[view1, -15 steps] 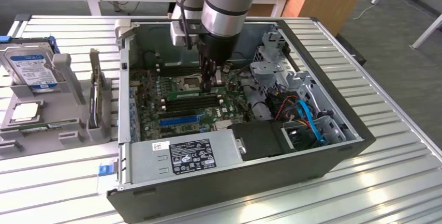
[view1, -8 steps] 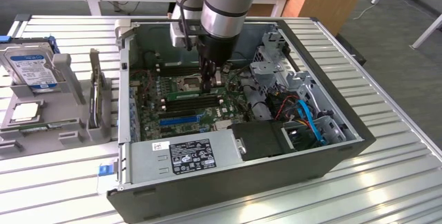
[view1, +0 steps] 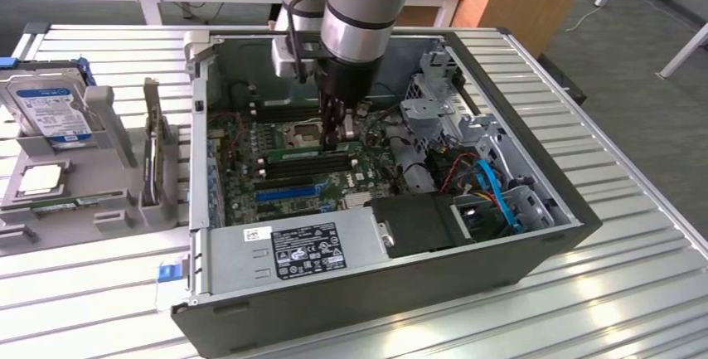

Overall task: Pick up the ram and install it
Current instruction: 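Insert the ram into the slot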

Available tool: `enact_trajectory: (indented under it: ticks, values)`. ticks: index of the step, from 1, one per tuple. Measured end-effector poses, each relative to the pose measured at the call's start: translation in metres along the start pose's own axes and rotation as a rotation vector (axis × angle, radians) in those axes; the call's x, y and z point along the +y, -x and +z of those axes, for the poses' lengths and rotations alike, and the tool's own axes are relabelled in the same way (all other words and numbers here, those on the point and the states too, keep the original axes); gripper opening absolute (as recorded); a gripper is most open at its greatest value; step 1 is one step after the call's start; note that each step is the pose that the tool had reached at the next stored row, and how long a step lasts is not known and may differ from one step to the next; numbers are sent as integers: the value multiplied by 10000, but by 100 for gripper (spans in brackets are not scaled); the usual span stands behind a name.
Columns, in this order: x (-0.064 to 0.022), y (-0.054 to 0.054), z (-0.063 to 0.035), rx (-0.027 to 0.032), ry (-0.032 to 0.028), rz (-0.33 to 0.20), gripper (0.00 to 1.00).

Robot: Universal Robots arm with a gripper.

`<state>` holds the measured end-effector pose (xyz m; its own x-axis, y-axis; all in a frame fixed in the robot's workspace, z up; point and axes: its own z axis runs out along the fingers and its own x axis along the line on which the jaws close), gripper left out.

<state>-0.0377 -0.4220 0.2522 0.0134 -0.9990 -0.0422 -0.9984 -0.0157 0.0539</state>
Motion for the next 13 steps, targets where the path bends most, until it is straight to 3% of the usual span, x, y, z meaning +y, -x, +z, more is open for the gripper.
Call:
enact_trajectory:
  ticks: [13]
  values:
    - [0,-1,24,-1,-15,-1,12]
